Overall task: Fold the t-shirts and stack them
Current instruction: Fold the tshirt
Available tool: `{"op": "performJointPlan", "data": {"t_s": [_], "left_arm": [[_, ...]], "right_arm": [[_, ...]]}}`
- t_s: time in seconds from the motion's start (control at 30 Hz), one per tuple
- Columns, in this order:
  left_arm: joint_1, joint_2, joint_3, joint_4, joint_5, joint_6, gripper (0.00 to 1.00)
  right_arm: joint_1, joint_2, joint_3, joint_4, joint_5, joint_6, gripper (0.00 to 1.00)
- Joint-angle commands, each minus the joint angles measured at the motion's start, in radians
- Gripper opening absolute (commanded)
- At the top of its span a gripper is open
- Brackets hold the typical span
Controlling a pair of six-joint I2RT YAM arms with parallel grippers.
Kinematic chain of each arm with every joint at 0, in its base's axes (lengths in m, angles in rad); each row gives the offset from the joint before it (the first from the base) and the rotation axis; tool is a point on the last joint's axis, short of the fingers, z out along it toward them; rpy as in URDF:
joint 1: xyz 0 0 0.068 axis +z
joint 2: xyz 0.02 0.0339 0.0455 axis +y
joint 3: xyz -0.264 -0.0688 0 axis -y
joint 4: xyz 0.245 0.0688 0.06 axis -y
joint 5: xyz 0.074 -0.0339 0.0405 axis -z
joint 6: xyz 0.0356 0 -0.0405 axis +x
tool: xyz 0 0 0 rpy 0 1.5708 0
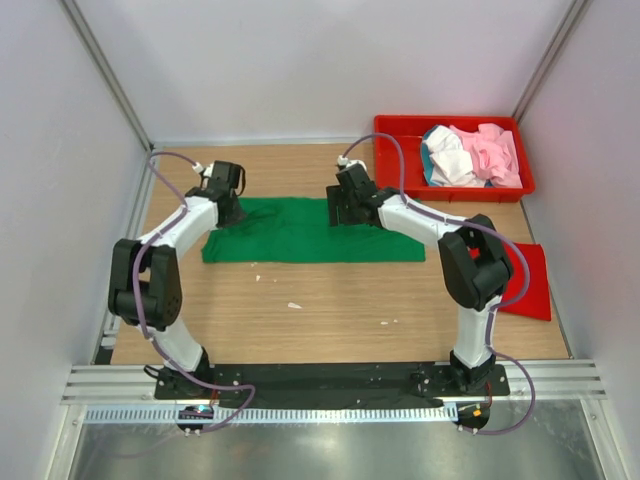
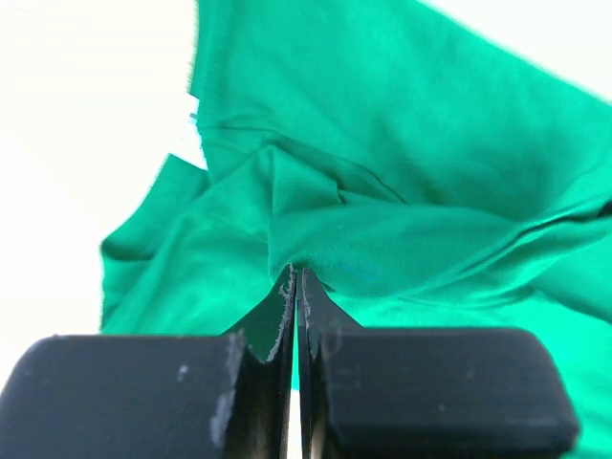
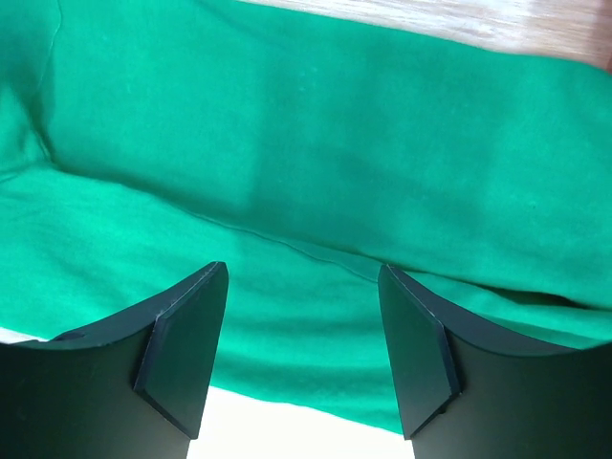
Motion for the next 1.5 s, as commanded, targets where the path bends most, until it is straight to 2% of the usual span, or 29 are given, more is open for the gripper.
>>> {"op": "performJointPlan", "data": {"t_s": [0.0,0.2,0.6,0.77,0.8,0.9,0.93,1.03,1.17,1.27,1.3,1.37,1.47], "left_arm": [[-0.001,-0.091,-0.004,-0.033,-0.056,-0.015,0.00],[-0.001,-0.108,-0.041,-0.040,-0.058,-0.029,0.00],[-0.001,-0.146,-0.207,0.003,-0.007,-0.043,0.00],[-0.001,-0.171,-0.204,-0.028,-0.078,-0.046,0.03],[-0.001,-0.179,-0.199,-0.033,-0.096,-0.047,0.05],[-0.001,-0.189,-0.178,-0.034,-0.079,-0.052,0.25],[-0.001,-0.192,-0.166,-0.034,-0.070,-0.053,0.45],[-0.001,-0.211,-0.141,-0.056,-0.058,-0.061,0.67],[0.001,-0.271,-0.123,-0.050,0.005,-0.112,0.68],[-0.019,-0.300,-0.167,0.030,0.083,-0.255,0.68],[-0.031,-0.301,-0.182,0.071,0.074,-0.347,0.69],[-0.074,-0.286,-0.199,0.101,0.048,-0.440,0.72],[-0.115,-0.234,-0.195,0.111,-0.021,-0.599,0.82]], "right_arm": [[-0.002,-0.074,0.036,-0.015,-0.007,0.013,0.70],[-0.002,-0.076,0.020,-0.033,-0.027,0.026,0.70],[-0.002,-0.047,0.005,-0.035,-0.064,0.027,0.70],[-0.002,-0.031,0.020,-0.044,-0.075,0.025,0.70],[-0.002,-0.031,0.022,-0.044,-0.078,0.027,0.70],[-0.001,-0.033,0.026,-0.046,-0.084,0.027,0.70],[-0.002,-0.034,0.029,-0.047,-0.086,0.025,0.70],[-0.004,-0.041,0.037,-0.059,-0.081,0.020,0.70],[-0.004,-0.059,0.040,-0.078,-0.047,0.028,0.71],[-0.025,-0.085,0.030,-0.086,-0.018,0.060,0.71],[-0.045,-0.094,0.020,-0.078,-0.018,0.062,0.71],[-0.070,-0.114,-0.001,-0.067,-0.009,0.040,0.71],[-0.125,-0.125,-0.030,-0.043,-0.001,-0.021,0.72]]}}
